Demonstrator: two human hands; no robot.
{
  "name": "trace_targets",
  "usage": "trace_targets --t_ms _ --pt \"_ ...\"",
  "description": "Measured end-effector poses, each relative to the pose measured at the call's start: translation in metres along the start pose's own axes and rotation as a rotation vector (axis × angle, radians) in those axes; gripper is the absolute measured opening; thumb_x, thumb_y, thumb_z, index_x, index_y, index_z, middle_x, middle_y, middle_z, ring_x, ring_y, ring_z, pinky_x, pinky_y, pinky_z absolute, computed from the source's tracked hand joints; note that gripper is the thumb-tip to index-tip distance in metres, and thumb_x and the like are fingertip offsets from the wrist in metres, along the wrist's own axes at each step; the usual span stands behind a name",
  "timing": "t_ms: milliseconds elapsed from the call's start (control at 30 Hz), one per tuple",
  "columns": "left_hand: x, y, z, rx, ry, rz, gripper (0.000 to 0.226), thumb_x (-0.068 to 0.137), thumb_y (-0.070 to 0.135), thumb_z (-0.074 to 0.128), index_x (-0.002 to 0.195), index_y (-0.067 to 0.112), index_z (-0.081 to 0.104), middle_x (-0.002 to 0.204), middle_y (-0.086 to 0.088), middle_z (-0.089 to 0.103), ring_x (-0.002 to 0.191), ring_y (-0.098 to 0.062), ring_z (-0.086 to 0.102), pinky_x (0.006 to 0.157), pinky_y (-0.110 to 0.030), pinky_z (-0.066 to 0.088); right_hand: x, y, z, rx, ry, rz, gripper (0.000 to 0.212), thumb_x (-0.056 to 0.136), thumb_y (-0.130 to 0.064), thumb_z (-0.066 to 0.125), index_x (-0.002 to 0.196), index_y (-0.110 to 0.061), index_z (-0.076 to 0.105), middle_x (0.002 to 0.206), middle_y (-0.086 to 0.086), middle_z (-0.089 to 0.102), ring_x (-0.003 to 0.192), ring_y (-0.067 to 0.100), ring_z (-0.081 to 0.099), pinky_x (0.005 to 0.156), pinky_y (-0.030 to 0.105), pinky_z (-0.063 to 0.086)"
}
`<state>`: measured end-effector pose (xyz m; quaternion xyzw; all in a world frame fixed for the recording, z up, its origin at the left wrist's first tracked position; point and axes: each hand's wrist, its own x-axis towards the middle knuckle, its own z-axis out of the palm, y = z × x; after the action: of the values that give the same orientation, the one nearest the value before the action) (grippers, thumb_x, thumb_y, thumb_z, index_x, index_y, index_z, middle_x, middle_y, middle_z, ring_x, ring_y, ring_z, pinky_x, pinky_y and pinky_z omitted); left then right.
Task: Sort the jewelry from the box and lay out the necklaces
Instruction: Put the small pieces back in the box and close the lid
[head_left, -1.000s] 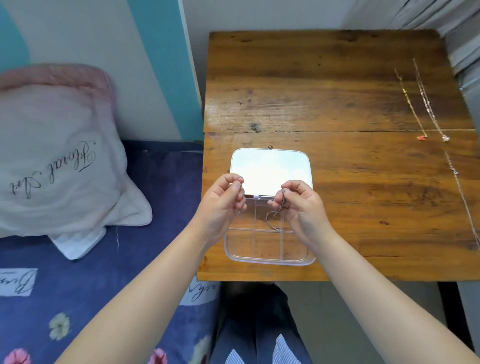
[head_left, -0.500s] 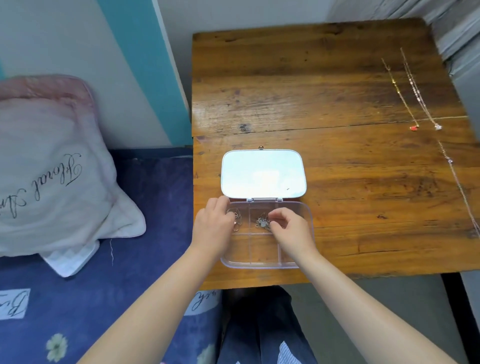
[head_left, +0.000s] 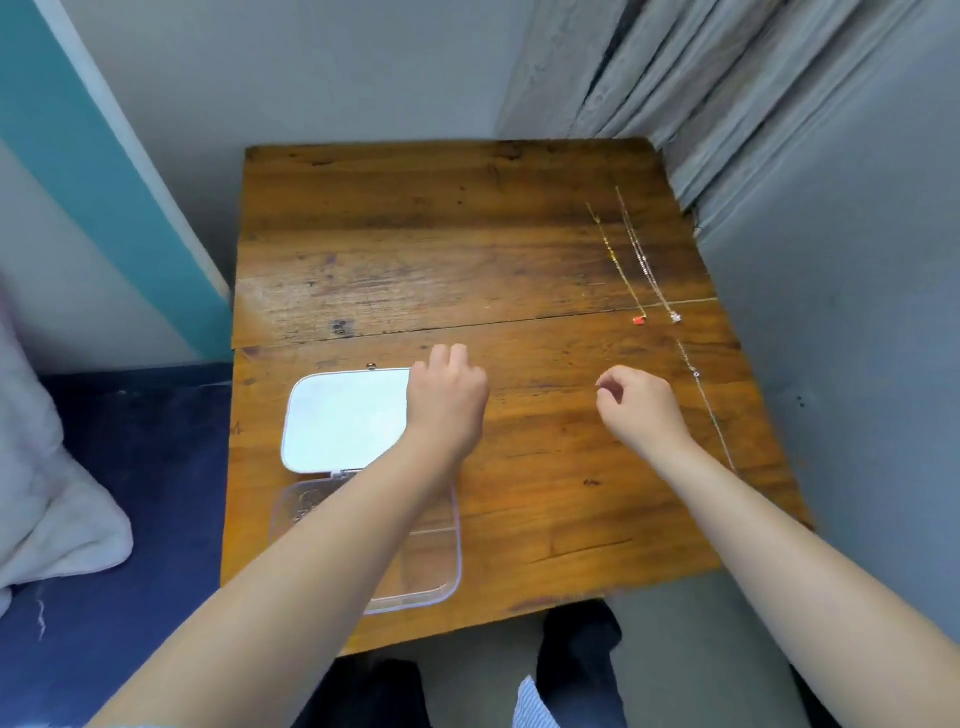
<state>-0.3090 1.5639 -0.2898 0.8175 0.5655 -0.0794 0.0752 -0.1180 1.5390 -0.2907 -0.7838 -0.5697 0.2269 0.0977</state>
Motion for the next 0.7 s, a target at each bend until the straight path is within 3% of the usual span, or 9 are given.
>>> trace_targets --t_ms 67,167,367,467,700 --pt "0.028 0.039 -0.008 0.002 -0.044 -0.015 0.027 0.082 -0.002 0.053 0.106 0.005 0.06 0.119 -0.012 0.05 0.114 -0.032 0.044 0.072 -0.031 0.031 0.03 0.028 -0.025 -0.046 0.043 0.035 0.023 0.09 -0.011 0.047 0.105 -0.004 0.063 0.109 0.017 0.067 0.1 0.031 0.059 0.075 0.026 0.043" --pt "0.071 0.093 -0.011 -0.021 -0.067 -0.013 0.025 0.086 0.002 0.051 0.11 0.007 0.058 0.12 -0.013 0.05 0.114 -0.031 0.043 0.081 -0.033 0.041 0.077 0.072 -0.054 -0.063 0.057 0.096 0.023 0.088 -0.013 0.05 0.106 -0.007 0.063 0.109 0.016 0.068 0.099 0.032 0.06 0.075 0.027 0.044" --pt "0.142 0.177 0.008 -0.21 -0.194 -0.212 0.025 0.093 0.015 0.051 0.116 0.006 0.055 0.122 -0.012 0.053 0.117 -0.03 0.047 0.087 -0.037 0.046 0.144 0.14 -0.079 -0.037 -0.098 0.069 0.031 0.087 -0.022 0.057 0.114 -0.007 0.061 0.112 0.012 0.067 0.102 0.029 0.061 0.087 0.038 0.052" --pt "0.164 0.201 0.021 -0.296 -0.163 -0.305 0.022 0.094 0.016 0.049 0.113 0.007 0.053 0.12 -0.012 0.055 0.113 -0.03 0.049 0.083 -0.037 0.047 0.17 0.157 -0.076 -0.074 -0.156 -0.018 0.037 0.087 -0.024 0.058 0.119 -0.008 0.058 0.118 0.013 0.064 0.108 0.029 0.058 0.089 0.038 0.051" --pt "0.203 0.217 0.047 -0.381 -0.006 -0.352 0.032 0.093 0.03 0.05 0.116 0.008 0.053 0.126 -0.008 0.05 0.118 -0.026 0.044 0.085 -0.036 0.049 0.207 0.156 -0.041 -0.23 -0.148 -0.147 0.033 0.086 -0.032 0.059 0.108 -0.008 0.06 0.116 0.011 0.058 0.114 0.029 0.046 0.097 0.041 0.039"
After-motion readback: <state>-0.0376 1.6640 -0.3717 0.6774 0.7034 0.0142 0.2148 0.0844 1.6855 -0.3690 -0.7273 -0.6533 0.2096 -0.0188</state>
